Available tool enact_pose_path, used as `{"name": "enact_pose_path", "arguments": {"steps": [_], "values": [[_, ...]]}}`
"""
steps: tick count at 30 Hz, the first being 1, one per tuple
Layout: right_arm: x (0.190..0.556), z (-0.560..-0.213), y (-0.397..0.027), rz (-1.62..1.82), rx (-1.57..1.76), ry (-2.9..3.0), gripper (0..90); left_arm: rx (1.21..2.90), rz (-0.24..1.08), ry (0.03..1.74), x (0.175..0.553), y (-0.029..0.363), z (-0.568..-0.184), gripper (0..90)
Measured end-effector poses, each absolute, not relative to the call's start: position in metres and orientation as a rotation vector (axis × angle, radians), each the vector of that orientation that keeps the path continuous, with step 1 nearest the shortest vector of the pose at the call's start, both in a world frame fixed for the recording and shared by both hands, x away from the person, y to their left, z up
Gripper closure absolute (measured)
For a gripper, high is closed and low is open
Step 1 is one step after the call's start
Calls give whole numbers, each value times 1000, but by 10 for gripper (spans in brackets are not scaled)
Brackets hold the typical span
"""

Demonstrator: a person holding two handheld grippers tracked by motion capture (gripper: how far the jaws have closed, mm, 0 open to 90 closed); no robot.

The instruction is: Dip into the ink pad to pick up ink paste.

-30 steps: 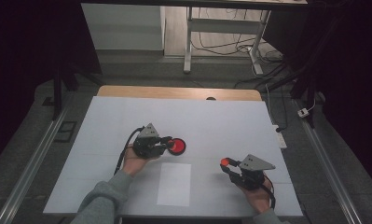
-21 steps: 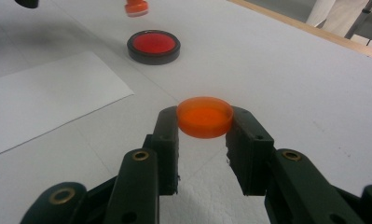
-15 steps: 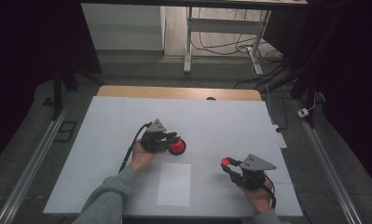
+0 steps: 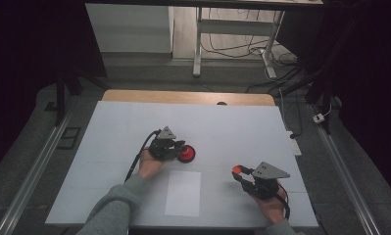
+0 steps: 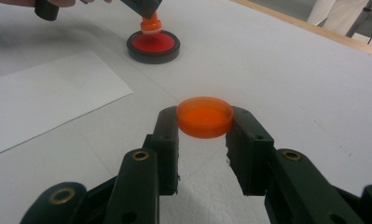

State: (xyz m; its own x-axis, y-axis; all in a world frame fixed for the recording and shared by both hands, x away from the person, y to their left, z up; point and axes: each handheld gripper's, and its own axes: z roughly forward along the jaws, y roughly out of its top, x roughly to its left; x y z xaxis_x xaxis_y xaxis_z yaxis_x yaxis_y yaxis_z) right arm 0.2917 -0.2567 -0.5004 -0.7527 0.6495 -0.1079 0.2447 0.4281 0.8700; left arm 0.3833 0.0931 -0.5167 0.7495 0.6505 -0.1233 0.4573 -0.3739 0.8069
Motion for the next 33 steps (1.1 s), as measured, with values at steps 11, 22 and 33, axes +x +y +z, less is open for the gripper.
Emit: {"name": "enact_pose_path", "arguments": {"steps": [11,22,33], "values": [[291,-500,-256,1275,759,2257,644,2034,257,839,385,91,-521,727],[292,-500,-256,1280,757,2257,644,2059,273,822,385,90,-525,728],[291,-499,-256,1278,762,2256,644,2087,318,797,383,85,-525,731]]}}
